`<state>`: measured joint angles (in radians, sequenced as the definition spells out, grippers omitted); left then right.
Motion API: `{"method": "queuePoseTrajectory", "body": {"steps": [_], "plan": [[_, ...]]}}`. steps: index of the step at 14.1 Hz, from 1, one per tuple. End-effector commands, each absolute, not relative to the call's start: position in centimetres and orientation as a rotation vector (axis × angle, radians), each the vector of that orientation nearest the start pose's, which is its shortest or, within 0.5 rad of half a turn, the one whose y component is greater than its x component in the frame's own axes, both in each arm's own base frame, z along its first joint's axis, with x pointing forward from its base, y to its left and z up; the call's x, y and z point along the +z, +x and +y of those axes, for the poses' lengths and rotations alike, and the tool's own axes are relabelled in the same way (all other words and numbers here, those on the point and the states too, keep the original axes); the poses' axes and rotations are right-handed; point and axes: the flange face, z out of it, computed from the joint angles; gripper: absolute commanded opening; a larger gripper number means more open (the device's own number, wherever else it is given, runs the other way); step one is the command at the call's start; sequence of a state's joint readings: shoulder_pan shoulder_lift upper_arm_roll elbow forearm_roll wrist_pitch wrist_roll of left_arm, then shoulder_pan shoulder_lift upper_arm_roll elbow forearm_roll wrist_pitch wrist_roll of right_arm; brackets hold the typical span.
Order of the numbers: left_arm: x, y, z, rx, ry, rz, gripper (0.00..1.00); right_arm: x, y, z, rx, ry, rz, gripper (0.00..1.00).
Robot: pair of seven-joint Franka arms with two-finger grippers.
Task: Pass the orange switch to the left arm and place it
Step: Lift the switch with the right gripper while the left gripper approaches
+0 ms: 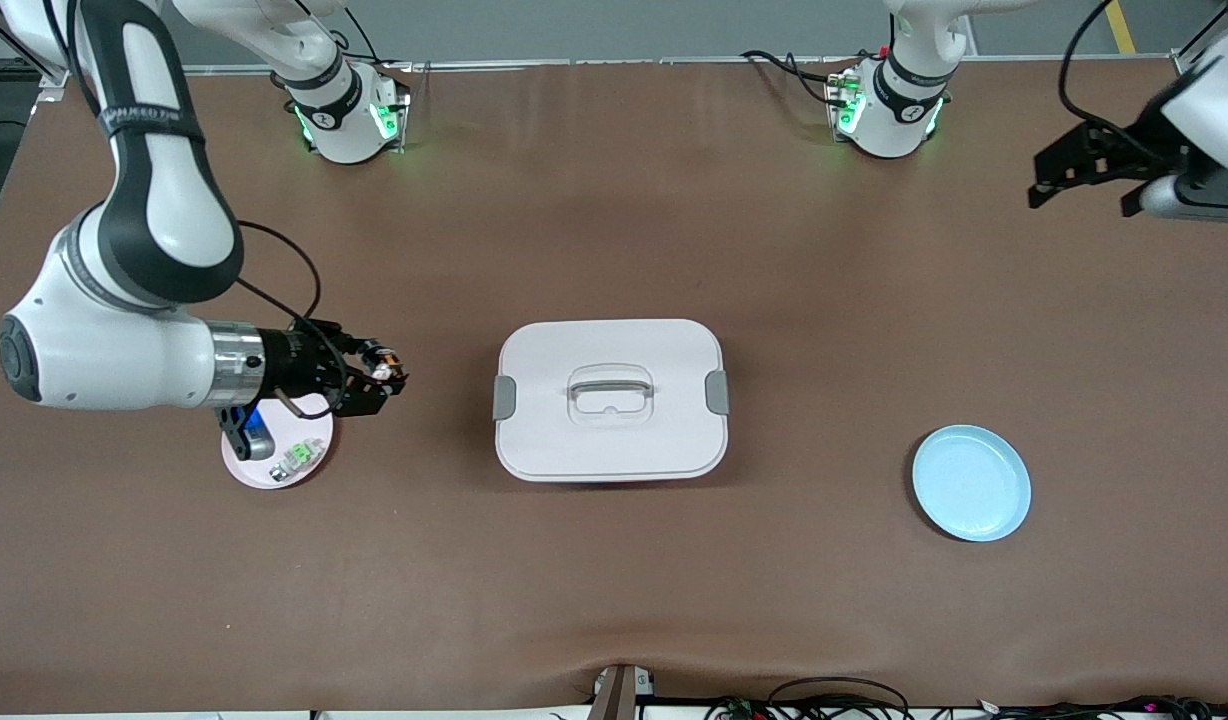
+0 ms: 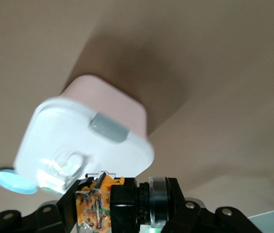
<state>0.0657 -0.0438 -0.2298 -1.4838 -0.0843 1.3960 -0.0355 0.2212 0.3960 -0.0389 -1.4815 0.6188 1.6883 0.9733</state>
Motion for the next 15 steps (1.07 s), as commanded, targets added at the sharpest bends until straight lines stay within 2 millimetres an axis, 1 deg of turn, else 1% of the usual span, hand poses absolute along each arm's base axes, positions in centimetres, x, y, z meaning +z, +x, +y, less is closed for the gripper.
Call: {"method": "queuePoseTrajectory", "body": {"steps": [1, 2, 3, 5, 7, 9, 10, 11, 13, 14, 15], "plan": [[68.6, 50.5, -14.6, 0.024, -3.245, 0.376, 1.0, 48.7, 63.9, 21.7, 0.655, -2.323, 1.283, 0.0], [68.3, 50.7, -15.6, 0.028, -3.274, 0.402, 1.0, 49.8, 64.0, 23.1, 0.659, -2.295, 1.312, 0.0], [68.5, 50.5, -17.1, 0.017, -3.296, 0.419, 1.0, 51.0, 64.1, 24.3, 0.661, -2.263, 1.341, 0.0], [68.6, 50.2, -20.0, 0.042, -3.378, 0.396, 1.0, 52.6, 63.9, 26.6, 0.664, -2.233, 1.386, 0.0], [68.8, 50.2, -22.1, 0.052, -3.464, 0.343, 1.0, 53.2, 63.6, 29.0, 0.671, -2.204, 1.438, 0.0], [68.3, 50.8, -23.6, 0.099, -3.558, 0.276, 1.0, 54.2, 63.2, 31.8, 0.642, -2.142, 1.495, 0.0], [68.2, 51.2, -24.2, 0.058, -3.582, 0.265, 1.0, 54.1, 63.0, 33.2, 0.637, -2.121, 1.511, 0.0], [68.3, 51.2, -25.6, 0.016, -3.596, 0.274, 1.0, 54.2, 63.0, 34.3, 0.634, -2.104, 1.526, 0.0], [67.7, 51.4, -27.9, -0.006, -3.624, 0.228, 1.0, 54.4, 63.5, 36.7, 0.692, -2.031, 1.552, 0.0], [67.8, 51.3, -29.0, -0.02, -3.639, 0.175, 1.0, 54.8, 63.9, 37.2, 0.708, -1.981, 1.562, 0.0], [67.1, 51.5, -30.0, 0.001, -3.65, 0.124, 1.0, 55.2, 63.9, 38.0, 0.708, -1.929, 1.578, 0.0]]}}
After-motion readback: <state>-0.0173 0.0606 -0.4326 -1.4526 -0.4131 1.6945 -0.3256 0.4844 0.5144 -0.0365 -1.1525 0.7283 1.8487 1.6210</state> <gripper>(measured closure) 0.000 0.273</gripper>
